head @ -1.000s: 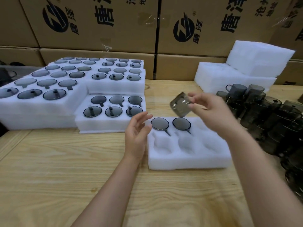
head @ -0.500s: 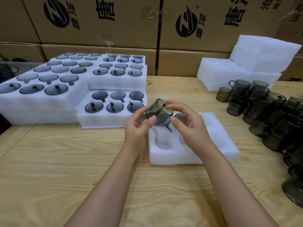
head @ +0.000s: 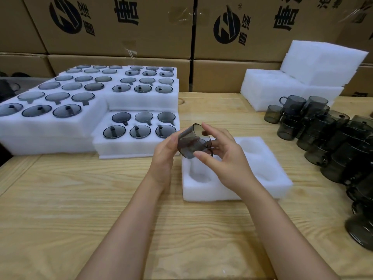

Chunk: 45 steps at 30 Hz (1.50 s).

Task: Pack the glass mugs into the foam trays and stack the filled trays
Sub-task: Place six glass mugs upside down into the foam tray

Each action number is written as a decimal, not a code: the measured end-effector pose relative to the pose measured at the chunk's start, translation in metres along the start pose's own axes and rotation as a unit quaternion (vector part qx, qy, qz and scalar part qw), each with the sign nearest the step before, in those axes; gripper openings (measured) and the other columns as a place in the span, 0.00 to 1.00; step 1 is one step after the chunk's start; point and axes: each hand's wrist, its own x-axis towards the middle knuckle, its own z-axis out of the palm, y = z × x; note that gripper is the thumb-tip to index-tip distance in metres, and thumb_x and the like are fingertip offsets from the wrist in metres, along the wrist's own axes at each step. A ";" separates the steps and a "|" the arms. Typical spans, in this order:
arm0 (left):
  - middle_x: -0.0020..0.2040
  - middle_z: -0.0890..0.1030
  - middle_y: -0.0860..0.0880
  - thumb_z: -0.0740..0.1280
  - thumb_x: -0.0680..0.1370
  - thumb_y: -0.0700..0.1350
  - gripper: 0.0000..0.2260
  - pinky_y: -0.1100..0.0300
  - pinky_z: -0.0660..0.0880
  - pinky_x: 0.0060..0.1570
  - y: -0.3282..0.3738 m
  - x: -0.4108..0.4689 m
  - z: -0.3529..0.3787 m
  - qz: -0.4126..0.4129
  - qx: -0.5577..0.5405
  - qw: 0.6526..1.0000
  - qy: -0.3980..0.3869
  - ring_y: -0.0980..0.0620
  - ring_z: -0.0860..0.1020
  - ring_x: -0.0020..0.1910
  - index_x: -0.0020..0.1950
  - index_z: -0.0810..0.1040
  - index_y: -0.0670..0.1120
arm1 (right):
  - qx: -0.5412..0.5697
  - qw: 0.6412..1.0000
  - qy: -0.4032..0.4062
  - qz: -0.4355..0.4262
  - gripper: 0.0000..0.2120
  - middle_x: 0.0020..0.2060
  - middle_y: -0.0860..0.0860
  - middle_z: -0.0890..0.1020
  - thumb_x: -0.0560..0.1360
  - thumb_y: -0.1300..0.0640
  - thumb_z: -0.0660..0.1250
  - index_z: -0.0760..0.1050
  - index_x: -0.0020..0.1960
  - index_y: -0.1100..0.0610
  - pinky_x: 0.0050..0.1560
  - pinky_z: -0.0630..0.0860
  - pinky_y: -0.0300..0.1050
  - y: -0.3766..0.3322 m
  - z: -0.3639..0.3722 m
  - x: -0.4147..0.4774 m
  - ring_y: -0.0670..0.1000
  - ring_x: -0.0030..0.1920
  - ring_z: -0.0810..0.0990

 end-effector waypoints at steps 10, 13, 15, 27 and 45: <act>0.59 0.77 0.31 0.56 0.78 0.47 0.21 0.40 0.68 0.64 -0.008 0.006 0.000 0.006 0.012 1.000 -0.017 0.32 0.74 0.61 0.64 0.73 0.34 | 0.050 0.997 0.025 0.056 0.22 0.55 0.44 0.78 0.70 0.58 0.74 0.71 0.59 0.41 0.54 0.77 0.50 -0.002 0.003 0.001 0.48 0.55 0.78; 0.53 0.83 0.40 0.55 0.79 0.49 0.19 0.51 0.72 0.62 -0.010 0.005 0.003 0.012 0.003 1.000 -0.017 0.41 0.78 0.59 0.62 0.76 0.40 | 0.031 0.996 0.065 0.049 0.22 0.52 0.44 0.80 0.68 0.60 0.75 0.73 0.57 0.46 0.52 0.78 0.53 -0.005 -0.010 0.007 0.48 0.52 0.78; 0.47 0.85 0.45 0.57 0.77 0.49 0.17 0.57 0.71 0.62 -0.012 0.005 0.004 0.009 0.004 1.000 0.003 0.46 0.79 0.56 0.59 0.78 0.43 | 0.043 0.991 0.113 0.059 0.22 0.51 0.47 0.80 0.68 0.61 0.75 0.74 0.59 0.50 0.48 0.79 0.44 -0.003 -0.031 0.015 0.49 0.50 0.79; 0.38 0.85 0.51 0.63 0.73 0.41 0.08 0.66 0.73 0.49 -0.024 0.006 0.012 0.060 0.057 0.996 0.031 0.55 0.82 0.44 0.49 0.79 0.44 | -0.219 0.953 0.113 0.174 0.28 0.50 0.48 0.81 0.67 0.50 0.76 0.74 0.64 0.56 0.54 0.75 0.48 0.026 -0.114 0.022 0.49 0.50 0.80; 0.38 0.85 0.51 0.63 0.73 0.41 0.08 0.65 0.74 0.50 -0.022 0.003 0.015 0.060 0.064 0.995 0.041 0.54 0.82 0.44 0.48 0.79 0.43 | -0.413 0.891 -0.061 0.180 0.39 0.75 0.50 0.60 0.72 0.31 0.53 0.57 0.75 0.52 0.63 0.66 0.48 0.024 -0.104 0.046 0.52 0.73 0.61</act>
